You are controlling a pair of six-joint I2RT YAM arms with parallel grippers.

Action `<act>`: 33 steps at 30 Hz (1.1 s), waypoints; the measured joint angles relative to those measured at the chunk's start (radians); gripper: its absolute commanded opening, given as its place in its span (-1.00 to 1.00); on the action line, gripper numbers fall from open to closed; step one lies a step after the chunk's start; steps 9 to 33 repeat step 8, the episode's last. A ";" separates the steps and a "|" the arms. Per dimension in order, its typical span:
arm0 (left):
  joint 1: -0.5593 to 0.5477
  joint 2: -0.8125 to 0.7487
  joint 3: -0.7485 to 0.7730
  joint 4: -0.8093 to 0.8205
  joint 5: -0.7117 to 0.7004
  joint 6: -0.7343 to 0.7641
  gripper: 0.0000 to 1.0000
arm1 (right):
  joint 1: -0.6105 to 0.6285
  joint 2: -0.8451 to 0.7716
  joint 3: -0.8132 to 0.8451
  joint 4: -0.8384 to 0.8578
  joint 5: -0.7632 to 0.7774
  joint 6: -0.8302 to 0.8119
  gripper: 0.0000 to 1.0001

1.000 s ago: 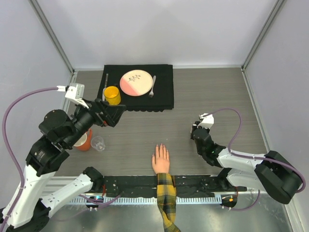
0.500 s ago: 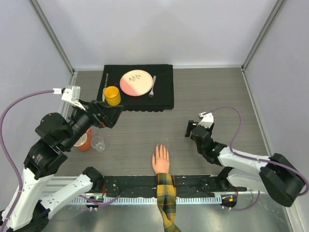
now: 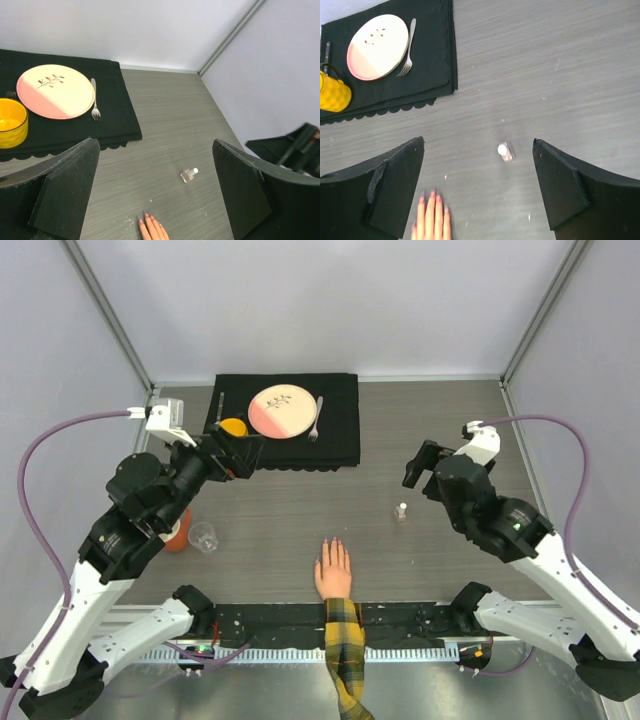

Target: Paint the nails

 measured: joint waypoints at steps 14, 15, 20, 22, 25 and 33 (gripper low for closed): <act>0.000 0.014 0.000 0.019 -0.026 0.008 0.99 | 0.000 -0.069 0.228 -0.240 -0.042 0.072 0.99; 0.000 0.014 0.000 0.019 -0.026 0.008 0.99 | 0.000 -0.069 0.228 -0.240 -0.042 0.072 0.99; 0.000 0.014 0.000 0.019 -0.026 0.008 0.99 | 0.000 -0.069 0.228 -0.240 -0.042 0.072 0.99; 0.000 0.014 0.000 0.019 -0.026 0.008 0.99 | 0.000 -0.069 0.228 -0.240 -0.042 0.072 0.99; 0.000 0.014 0.000 0.019 -0.026 0.008 0.99 | 0.000 -0.069 0.228 -0.240 -0.042 0.072 0.99; 0.000 0.014 0.000 0.019 -0.026 0.008 0.99 | 0.000 -0.069 0.228 -0.240 -0.042 0.072 0.99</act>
